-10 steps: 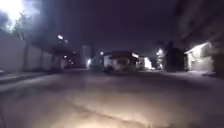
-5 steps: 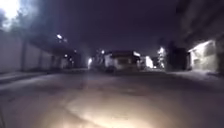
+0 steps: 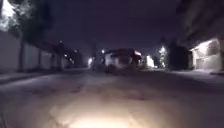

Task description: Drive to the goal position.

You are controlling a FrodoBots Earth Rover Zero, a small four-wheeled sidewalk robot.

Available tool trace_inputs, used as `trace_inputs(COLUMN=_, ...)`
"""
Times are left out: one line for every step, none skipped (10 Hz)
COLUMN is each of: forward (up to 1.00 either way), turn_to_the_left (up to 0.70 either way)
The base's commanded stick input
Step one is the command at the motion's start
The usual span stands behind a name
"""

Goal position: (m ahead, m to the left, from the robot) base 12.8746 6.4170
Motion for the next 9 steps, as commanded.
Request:
trace_inputs(forward=0.70, turn_to_the_left=0.00)
trace_inputs(forward=0.70, turn_to_the_left=0.00)
trace_inputs(forward=0.70, turn_to_the_left=0.00)
trace_inputs(forward=0.70, turn_to_the_left=0.00)
trace_inputs(forward=0.70, turn_to_the_left=0.00)
trace_inputs(forward=0.70, turn_to_the_left=0.00)
trace_inputs(forward=0.70, turn_to_the_left=0.00)
trace_inputs(forward=0.70, turn_to_the_left=0.00)
trace_inputs(forward=0.70, turn_to_the_left=-0.10)
